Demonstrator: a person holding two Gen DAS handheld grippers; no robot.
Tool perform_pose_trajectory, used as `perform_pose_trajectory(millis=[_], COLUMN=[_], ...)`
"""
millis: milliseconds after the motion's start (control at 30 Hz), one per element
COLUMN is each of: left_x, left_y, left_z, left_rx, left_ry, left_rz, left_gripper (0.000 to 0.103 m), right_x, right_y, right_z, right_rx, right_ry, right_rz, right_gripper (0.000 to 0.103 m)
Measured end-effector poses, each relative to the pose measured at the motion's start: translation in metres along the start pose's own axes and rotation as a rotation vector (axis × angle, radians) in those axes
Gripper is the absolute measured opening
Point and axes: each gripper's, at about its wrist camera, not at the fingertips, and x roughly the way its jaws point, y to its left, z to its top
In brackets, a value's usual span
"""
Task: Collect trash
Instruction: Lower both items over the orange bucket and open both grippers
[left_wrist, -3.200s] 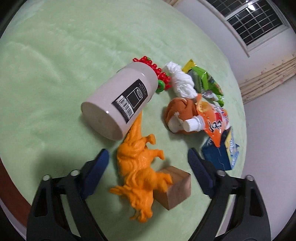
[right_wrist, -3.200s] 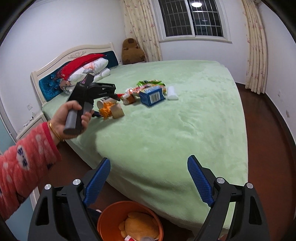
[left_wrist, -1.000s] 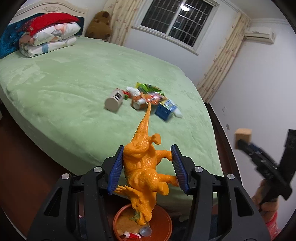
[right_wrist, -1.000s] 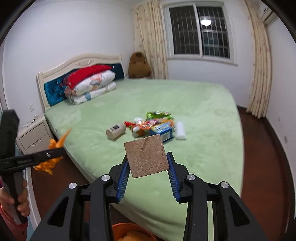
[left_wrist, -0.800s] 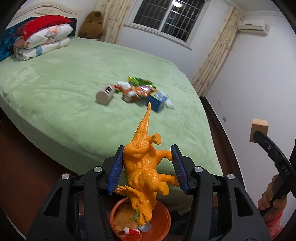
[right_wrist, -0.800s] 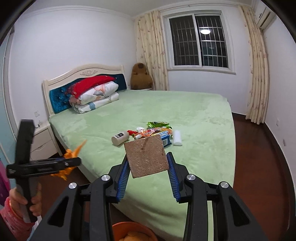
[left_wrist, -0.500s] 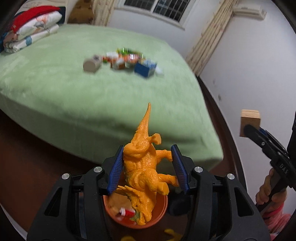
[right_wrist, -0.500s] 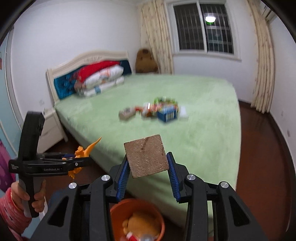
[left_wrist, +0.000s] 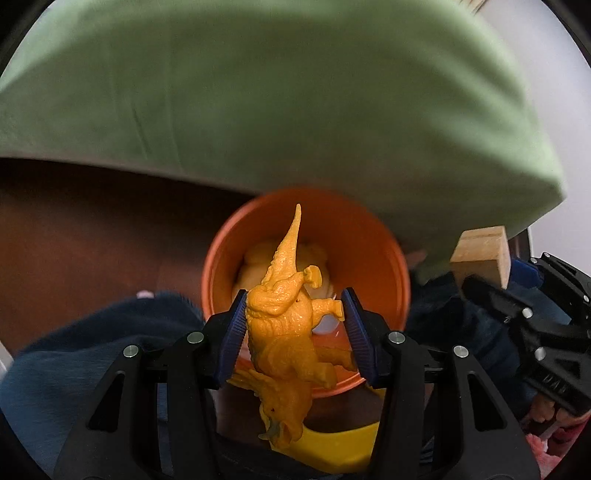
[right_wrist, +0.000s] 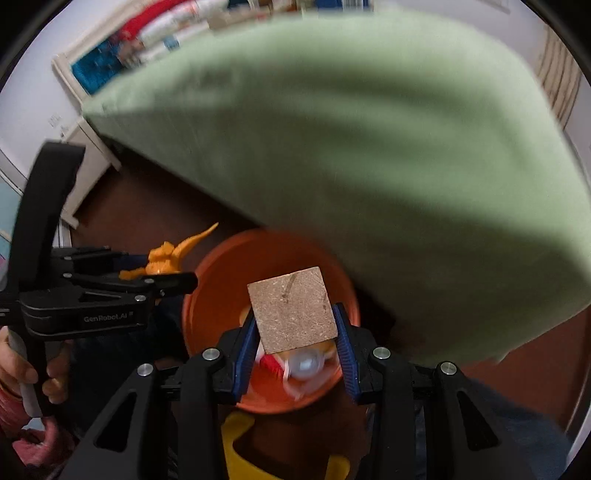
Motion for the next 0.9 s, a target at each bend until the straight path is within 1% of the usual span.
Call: perform_pose_trajectory(millis=[67, 167, 300, 367, 400, 433, 600, 700, 767, 900], left_x=[0.016, 0.037, 0.048, 0.046, 0.042, 0.038, 0.026, 0.022, 0.019, 0.011], left_y=[0.001, 0.006, 0.007, 0.008, 0.008, 0.009, 0.011, 0.012, 0.017, 0.016], left_z=[-0.003, -0.006, -0.010, -0.008, -0.007, -0.005, 0.001, -0.001, -0.001, 0.001], left_rx=[-0.006, -0.016, -0.042, -0.051, -0.051, -0.054, -0.073, -0.083, -0.089, -0.091], left_ry=[0.037, 0.085, 0.112, 0.098, 0.078, 0.060, 0.027, 0.014, 0.007, -0.011], left_rz=[0.010, 0.021, 0.021, 0.044, 0.057, 0.066, 0.070, 0.080, 0.081, 0.094], left_gripper=[0.050, 0.050, 0.051, 0.059, 0.071, 0.077, 0.077, 0.077, 0.077, 0.077], right_x=[0.020, 0.037, 0.044, 0.043, 0.042, 0.039, 0.029, 0.024, 0.023, 0.015], right_y=[-0.001, 0.000, -0.001, -0.005, -0.007, -0.008, -0.013, -0.013, -0.012, -0.010], right_z=[-0.006, -0.011, -0.010, -0.007, -0.004, -0.003, -0.004, -0.003, -0.002, 0.000], right_rx=[0.012, 0.018, 0.023, 0.029, 0.033, 0.035, 0.054, 0.059, 0.060, 0.056], right_ry=[0.059, 0.105, 0.127, 0.121, 0.109, 0.094, 0.056, 0.041, 0.029, 0.009], right_rz=[0.006, -0.008, -0.004, -0.003, -0.008, -0.015, -0.017, -0.020, -0.023, -0.017], right_gripper=[0.039, 0.039, 0.040, 0.062, 0.063, 0.063, 0.067, 0.068, 0.071, 0.071])
